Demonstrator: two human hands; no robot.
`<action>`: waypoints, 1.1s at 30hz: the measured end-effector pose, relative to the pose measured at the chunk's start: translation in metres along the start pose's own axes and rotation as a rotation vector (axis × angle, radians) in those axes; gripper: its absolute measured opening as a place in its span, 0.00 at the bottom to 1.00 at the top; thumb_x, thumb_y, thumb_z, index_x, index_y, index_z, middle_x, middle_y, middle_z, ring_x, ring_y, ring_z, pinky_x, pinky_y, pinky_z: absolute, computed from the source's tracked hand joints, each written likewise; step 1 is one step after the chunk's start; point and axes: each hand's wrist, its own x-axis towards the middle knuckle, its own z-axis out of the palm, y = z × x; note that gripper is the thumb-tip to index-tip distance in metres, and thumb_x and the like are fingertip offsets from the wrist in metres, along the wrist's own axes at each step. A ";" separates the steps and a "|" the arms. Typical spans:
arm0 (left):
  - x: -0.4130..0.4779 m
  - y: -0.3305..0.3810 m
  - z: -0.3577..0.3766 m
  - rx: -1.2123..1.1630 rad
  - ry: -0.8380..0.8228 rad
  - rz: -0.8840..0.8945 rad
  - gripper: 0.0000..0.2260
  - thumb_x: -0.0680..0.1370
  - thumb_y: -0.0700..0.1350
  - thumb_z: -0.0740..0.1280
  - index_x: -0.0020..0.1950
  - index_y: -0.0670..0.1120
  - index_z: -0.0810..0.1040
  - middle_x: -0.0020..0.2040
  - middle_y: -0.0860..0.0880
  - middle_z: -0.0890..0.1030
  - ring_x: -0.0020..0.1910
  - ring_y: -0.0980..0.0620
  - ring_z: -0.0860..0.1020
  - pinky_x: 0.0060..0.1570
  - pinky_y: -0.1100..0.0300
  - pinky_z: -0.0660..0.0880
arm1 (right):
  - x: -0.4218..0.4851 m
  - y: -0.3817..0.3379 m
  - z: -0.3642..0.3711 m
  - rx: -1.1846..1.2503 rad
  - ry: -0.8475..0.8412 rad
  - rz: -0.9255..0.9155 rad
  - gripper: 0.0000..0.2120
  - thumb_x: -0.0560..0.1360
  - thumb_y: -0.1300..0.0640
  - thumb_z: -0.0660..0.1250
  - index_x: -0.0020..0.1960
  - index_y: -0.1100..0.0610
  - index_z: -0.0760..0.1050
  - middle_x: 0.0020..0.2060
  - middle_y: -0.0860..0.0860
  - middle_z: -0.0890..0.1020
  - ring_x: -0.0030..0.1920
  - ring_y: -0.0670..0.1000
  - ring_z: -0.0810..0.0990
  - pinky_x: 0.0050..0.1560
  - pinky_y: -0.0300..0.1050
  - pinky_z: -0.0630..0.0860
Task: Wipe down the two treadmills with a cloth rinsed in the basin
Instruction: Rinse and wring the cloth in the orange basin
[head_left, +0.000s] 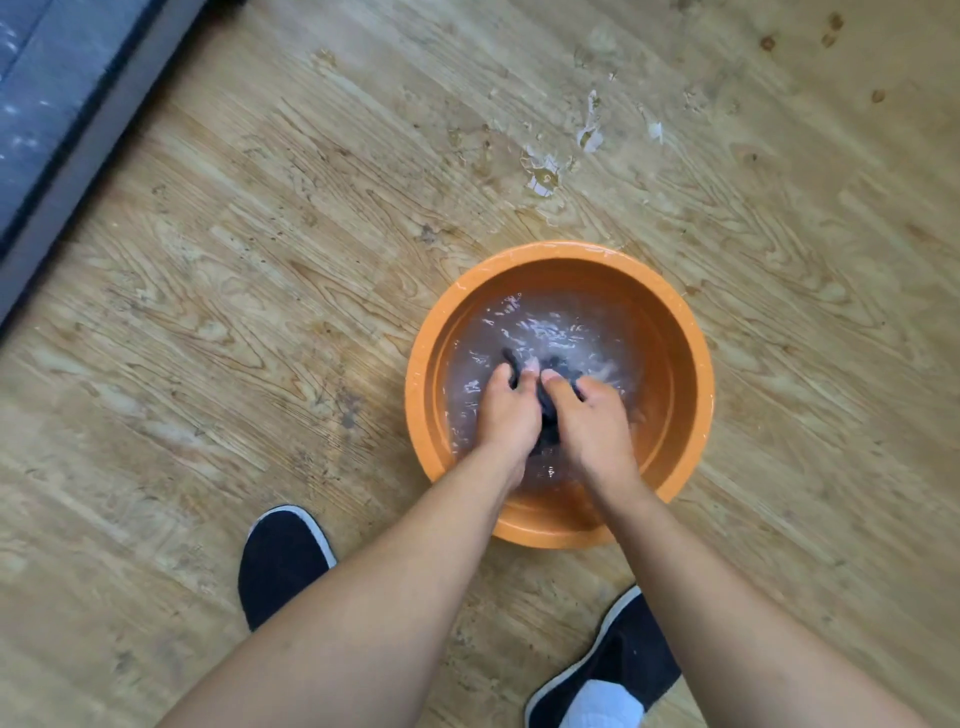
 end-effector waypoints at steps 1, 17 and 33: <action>0.000 0.004 0.003 -0.118 -0.045 -0.097 0.10 0.86 0.52 0.62 0.58 0.48 0.80 0.55 0.42 0.85 0.55 0.41 0.84 0.59 0.45 0.81 | -0.002 -0.004 0.005 -0.048 -0.046 -0.059 0.22 0.83 0.48 0.66 0.34 0.56 0.69 0.34 0.54 0.73 0.35 0.51 0.71 0.39 0.51 0.63; -0.035 0.016 -0.028 0.330 -0.004 0.324 0.23 0.87 0.55 0.60 0.35 0.47 0.64 0.32 0.52 0.68 0.33 0.51 0.65 0.34 0.55 0.63 | 0.066 -0.018 0.019 -0.003 -0.193 0.297 0.09 0.81 0.59 0.61 0.54 0.58 0.79 0.50 0.59 0.81 0.49 0.56 0.79 0.55 0.55 0.80; 0.005 0.019 -0.007 -0.279 -0.049 -0.283 0.12 0.86 0.47 0.63 0.49 0.43 0.82 0.43 0.44 0.84 0.42 0.45 0.83 0.43 0.55 0.81 | 0.007 -0.014 0.029 -0.184 -0.031 -0.136 0.23 0.84 0.45 0.65 0.34 0.53 0.65 0.40 0.57 0.75 0.39 0.58 0.73 0.42 0.52 0.68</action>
